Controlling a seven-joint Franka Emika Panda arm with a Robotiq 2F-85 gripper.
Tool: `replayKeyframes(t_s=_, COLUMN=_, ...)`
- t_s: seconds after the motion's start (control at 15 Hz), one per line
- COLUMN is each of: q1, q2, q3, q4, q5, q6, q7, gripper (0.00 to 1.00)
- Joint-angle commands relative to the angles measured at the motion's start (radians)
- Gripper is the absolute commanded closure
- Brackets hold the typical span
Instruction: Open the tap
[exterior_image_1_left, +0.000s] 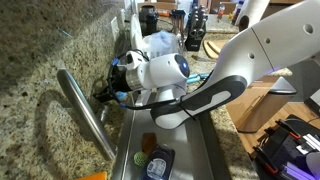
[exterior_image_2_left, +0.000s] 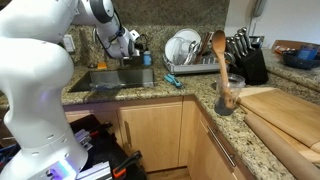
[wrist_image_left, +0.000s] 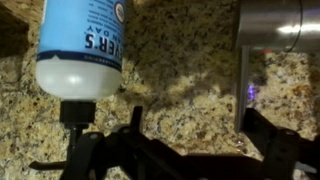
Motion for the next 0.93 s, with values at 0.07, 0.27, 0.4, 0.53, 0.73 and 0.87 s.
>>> replayKeyframes(t_s=0.07, q1=0.006, q2=0.000, q3=-0.003, q4=0.004, q5=0.002, q6=-0.001, q7=0.002, gripper=0.00)
replayKeyframes(t_s=0.27, q1=0.053, q2=-0.011, q3=-0.082, q4=-0.007, q5=0.045, q6=-0.019, q7=-0.006, gripper=0.00)
replayKeyframes(t_s=0.4, q1=0.104, q2=-0.046, q3=-0.173, q4=-0.051, q5=0.072, q6=-0.059, q7=-0.017, gripper=0.00)
replayKeyframes(t_s=0.53, q1=0.186, q2=-0.068, q3=-0.304, q4=-0.086, q5=0.102, q6=-0.088, q7=-0.029, gripper=0.00)
replayKeyframes(t_s=0.73, q1=0.296, q2=-0.068, q3=-0.477, q4=-0.110, q5=0.119, q6=-0.122, q7=-0.019, gripper=0.00)
replayKeyframes(t_s=0.87, q1=0.262, q2=-0.028, q3=-0.449, q4=-0.049, q5=0.100, q6=-0.095, q7=0.001, gripper=0.00)
